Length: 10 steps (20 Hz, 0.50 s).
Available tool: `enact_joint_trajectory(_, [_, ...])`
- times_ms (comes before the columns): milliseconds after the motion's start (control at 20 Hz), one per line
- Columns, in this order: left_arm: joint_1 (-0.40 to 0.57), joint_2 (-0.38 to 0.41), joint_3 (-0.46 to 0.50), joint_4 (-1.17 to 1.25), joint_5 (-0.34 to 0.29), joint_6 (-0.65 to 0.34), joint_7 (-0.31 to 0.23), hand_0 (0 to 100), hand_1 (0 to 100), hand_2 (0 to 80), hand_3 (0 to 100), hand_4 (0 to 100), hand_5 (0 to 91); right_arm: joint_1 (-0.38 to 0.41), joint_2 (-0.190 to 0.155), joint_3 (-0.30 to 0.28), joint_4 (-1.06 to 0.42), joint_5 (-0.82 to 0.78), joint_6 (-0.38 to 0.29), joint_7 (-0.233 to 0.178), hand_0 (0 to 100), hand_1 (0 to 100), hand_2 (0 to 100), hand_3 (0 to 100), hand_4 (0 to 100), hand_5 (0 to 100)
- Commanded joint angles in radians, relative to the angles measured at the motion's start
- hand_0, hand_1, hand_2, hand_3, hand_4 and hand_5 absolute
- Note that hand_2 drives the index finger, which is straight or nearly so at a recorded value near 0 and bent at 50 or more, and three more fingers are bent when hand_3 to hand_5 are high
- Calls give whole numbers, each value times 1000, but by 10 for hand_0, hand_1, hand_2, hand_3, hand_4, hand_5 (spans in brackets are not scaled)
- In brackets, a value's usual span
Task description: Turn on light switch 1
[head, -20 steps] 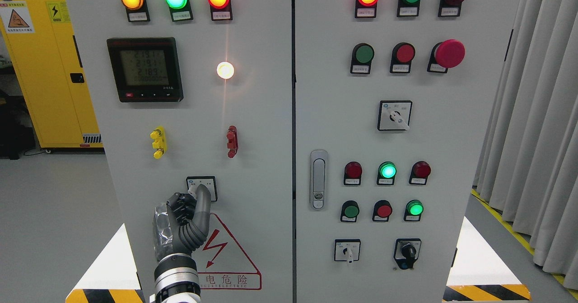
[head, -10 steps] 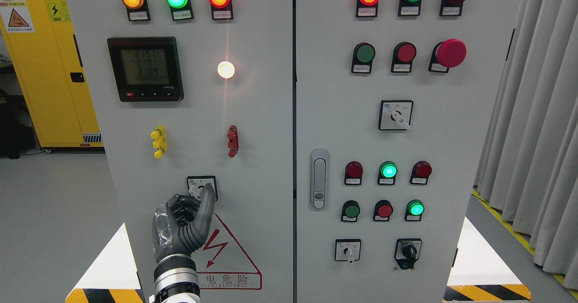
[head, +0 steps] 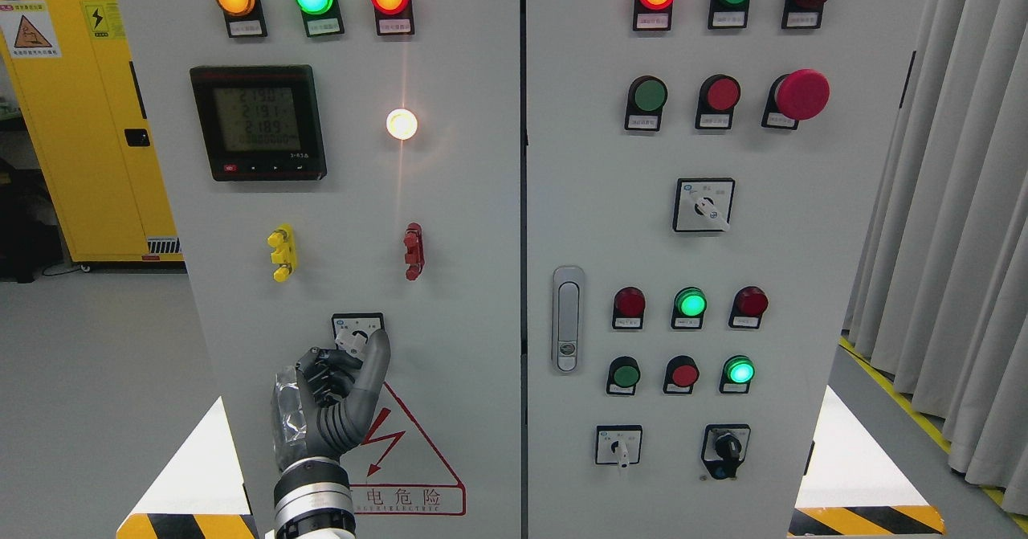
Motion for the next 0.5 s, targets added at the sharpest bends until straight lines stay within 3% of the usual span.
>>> enact_joint_trajectory(0, [80, 7, -2, -12, -2, -71, 7, 22, 468, 650, 945, 889, 836, 0, 0, 0, 0, -29, 1, -1, 0, 500, 40, 0, 0, 0])
enact_joint_trajectory(251, [209, 26, 1, -47, -2, -192, 6, 25, 457, 653, 950, 889, 837, 0, 0, 0, 0, -29, 1, -1, 0, 500, 40, 0, 0, 0])
enact_joint_trajectory(451, [420, 49, 49, -43, 35, -417, -10, 30, 439, 667, 970, 929, 861, 0, 0, 0, 0, -29, 1, 1, 0, 500, 40, 0, 0, 0])
